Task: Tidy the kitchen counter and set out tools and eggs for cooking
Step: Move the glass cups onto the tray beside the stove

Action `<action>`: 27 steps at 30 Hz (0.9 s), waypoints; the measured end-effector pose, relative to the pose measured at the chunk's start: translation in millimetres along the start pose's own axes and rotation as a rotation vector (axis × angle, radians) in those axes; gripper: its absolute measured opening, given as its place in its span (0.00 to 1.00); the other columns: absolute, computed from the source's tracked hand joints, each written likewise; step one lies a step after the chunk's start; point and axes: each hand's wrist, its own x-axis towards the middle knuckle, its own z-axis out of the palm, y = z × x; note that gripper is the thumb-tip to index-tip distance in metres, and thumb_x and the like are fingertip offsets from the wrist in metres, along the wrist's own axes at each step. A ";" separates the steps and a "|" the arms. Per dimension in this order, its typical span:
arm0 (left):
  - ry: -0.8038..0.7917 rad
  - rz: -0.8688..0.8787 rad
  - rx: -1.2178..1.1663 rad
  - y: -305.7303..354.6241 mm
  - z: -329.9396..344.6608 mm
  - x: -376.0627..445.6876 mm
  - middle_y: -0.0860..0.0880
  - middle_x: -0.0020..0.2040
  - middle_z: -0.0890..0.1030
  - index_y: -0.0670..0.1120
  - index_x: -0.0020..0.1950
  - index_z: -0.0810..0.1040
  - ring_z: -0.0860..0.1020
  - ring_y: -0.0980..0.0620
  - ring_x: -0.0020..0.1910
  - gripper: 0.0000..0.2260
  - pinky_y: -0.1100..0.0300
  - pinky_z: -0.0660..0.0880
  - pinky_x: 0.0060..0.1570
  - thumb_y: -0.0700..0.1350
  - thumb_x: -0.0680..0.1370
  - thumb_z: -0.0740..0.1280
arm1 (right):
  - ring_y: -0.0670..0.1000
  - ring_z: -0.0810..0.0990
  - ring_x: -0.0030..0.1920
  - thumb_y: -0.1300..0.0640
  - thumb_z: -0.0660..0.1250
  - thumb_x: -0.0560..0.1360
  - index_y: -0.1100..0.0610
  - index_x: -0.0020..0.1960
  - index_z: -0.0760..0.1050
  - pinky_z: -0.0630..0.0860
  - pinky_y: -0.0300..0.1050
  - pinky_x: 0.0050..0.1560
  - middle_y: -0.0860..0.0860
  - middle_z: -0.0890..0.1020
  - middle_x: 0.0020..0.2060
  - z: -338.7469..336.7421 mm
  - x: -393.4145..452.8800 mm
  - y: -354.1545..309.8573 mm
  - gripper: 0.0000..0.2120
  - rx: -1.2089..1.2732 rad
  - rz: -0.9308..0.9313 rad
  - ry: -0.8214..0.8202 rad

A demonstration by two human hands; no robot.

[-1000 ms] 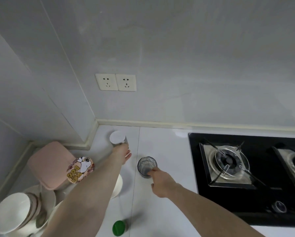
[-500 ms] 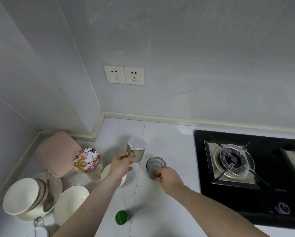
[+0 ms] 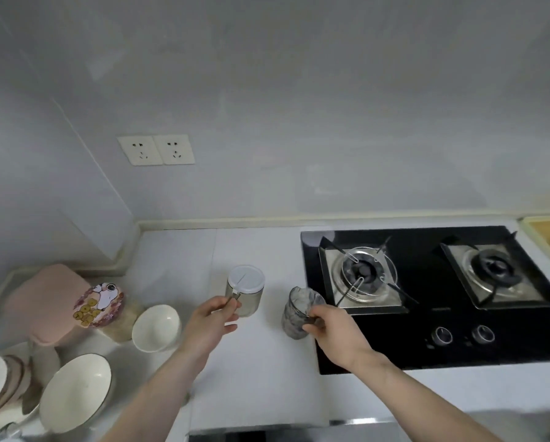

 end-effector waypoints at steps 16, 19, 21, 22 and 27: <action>-0.274 0.141 0.133 -7.2 304.6 -143.7 0.49 0.50 0.86 0.44 0.51 0.85 0.84 0.53 0.55 0.08 0.54 0.80 0.58 0.44 0.83 0.67 | 0.44 0.78 0.39 0.54 0.73 0.77 0.43 0.39 0.72 0.73 0.36 0.39 0.43 0.78 0.37 -177.9 -211.8 222.3 0.13 0.085 0.111 0.310; -0.338 0.169 0.187 -8.5 348.4 -158.6 0.49 0.50 0.86 0.45 0.51 0.86 0.83 0.53 0.56 0.08 0.53 0.79 0.59 0.45 0.82 0.67 | 0.42 0.77 0.39 0.56 0.73 0.76 0.38 0.37 0.68 0.69 0.30 0.38 0.41 0.77 0.35 -204.9 -238.3 250.5 0.19 0.077 0.112 0.365; -0.369 0.182 0.222 -6.5 377.7 -163.8 0.47 0.51 0.86 0.45 0.51 0.85 0.83 0.52 0.56 0.08 0.53 0.79 0.61 0.45 0.82 0.67 | 0.40 0.77 0.40 0.56 0.74 0.76 0.38 0.37 0.67 0.68 0.29 0.38 0.40 0.76 0.34 -222.0 -254.4 269.0 0.20 0.077 0.121 0.420; -0.389 0.191 0.235 -3.9 398.4 -164.7 0.47 0.51 0.86 0.45 0.51 0.85 0.83 0.52 0.57 0.08 0.53 0.79 0.61 0.45 0.82 0.67 | 0.40 0.77 0.40 0.56 0.74 0.76 0.37 0.37 0.67 0.68 0.29 0.39 0.39 0.76 0.34 -233.7 -262.6 281.7 0.20 0.074 0.129 0.452; -0.461 0.217 0.269 7.5 480.0 -161.8 0.48 0.50 0.86 0.46 0.49 0.86 0.83 0.53 0.56 0.08 0.52 0.79 0.62 0.45 0.82 0.67 | 0.45 0.77 0.38 0.54 0.73 0.77 0.44 0.38 0.71 0.73 0.38 0.39 0.42 0.77 0.35 -276.0 -281.5 340.3 0.13 0.068 0.196 0.526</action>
